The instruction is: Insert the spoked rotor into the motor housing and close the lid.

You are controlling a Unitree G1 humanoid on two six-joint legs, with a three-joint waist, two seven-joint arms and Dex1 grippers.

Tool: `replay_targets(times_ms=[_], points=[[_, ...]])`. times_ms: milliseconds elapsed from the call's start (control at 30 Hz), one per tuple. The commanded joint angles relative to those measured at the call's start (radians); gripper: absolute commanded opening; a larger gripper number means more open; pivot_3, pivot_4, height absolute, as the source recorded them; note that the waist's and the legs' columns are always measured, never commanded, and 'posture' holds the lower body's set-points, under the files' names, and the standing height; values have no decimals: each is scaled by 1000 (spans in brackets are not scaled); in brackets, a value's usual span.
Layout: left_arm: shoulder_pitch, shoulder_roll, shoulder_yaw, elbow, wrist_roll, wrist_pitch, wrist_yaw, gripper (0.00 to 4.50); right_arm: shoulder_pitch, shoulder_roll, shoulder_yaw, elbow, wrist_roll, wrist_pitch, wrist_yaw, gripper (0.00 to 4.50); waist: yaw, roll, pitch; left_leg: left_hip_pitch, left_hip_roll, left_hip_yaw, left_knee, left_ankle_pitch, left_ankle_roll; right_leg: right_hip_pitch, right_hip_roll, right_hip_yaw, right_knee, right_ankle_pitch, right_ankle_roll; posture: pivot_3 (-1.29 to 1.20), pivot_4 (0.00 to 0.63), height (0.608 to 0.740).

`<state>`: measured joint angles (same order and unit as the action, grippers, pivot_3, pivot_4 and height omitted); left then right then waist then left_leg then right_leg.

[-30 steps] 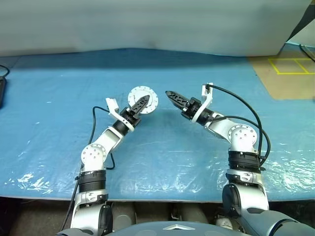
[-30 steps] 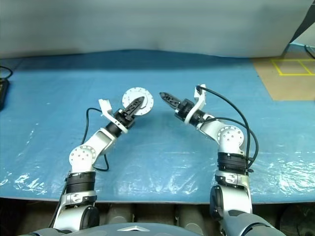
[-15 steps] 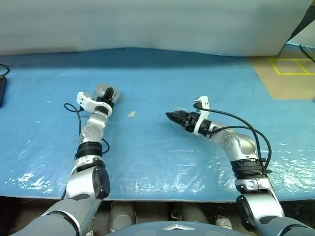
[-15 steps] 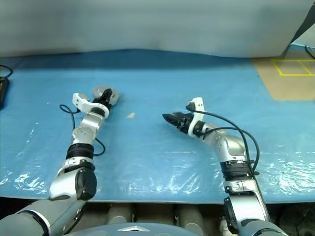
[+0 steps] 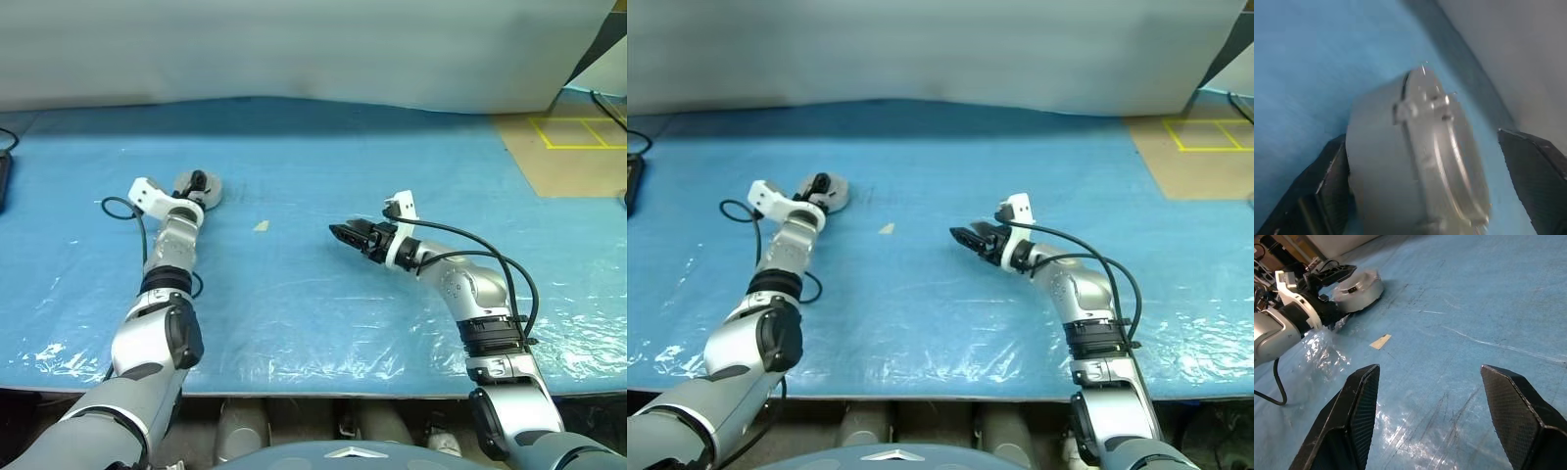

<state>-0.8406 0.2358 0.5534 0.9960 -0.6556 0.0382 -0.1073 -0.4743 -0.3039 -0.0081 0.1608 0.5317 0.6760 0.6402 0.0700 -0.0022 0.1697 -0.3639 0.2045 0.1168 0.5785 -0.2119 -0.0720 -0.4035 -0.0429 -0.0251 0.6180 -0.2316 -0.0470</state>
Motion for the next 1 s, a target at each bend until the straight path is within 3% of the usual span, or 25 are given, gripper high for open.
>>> replay_targets(times_ms=[33, 333, 500, 633, 833, 1000], points=[[20, 30, -6, -72, 41, -44, -5, 4466, -36, -4, -18, 16, -13, -26, 15, 3441, 1, 0, 0, 0, 0, 0, 0, 0, 0, 0, 0, 0, 0, 0, 0, 0, 150, 740], [80, 63, -37, -238, 93, -90, -83, 4466, -59, -3, -26, 59, -55, -102, 23, 3441, 4, 0, 0, -1, 0, 0, 0, 0, 0, 0, -1, -1, 0, 0, 0, 0, 150, 740], [178, 40, -185, -491, 111, -77, -353, 4466, -33, 9, -29, 76, -157, -379, 17, 3441, 7, 0, 0, -1, 1, 1, 0, 0, 0, -1, -2, -1, 0, 0, -1, 0, 150, 740], [280, 64, -393, -697, 168, -20, -577, 4466, -42, -26, -43, 121, -187, -455, 48, 3441, 6, -1, 0, -1, 0, 4, 0, 0, 1, -1, -4, -1, 0, 0, -1, 0, 150, 740], [356, 113, -603, -746, 308, -31, -756, 4466, -22, -124, 6, 160, -244, -514, 188, 3441, -3, 0, 0, 1, 1, 6, -1, 3, 6, -1, -4, 0, 2, -1, -2, 0, 150, 740], [382, 145, -690, -704, 398, -79, -841, 4500, -30, -162, -6, 187, -245, -544, 258, 4472, -9, 0, 0, 3, 1, 7, -1, 4, 7, -2, -4, 0, 2, -3, -5, 0, 150, 740]])
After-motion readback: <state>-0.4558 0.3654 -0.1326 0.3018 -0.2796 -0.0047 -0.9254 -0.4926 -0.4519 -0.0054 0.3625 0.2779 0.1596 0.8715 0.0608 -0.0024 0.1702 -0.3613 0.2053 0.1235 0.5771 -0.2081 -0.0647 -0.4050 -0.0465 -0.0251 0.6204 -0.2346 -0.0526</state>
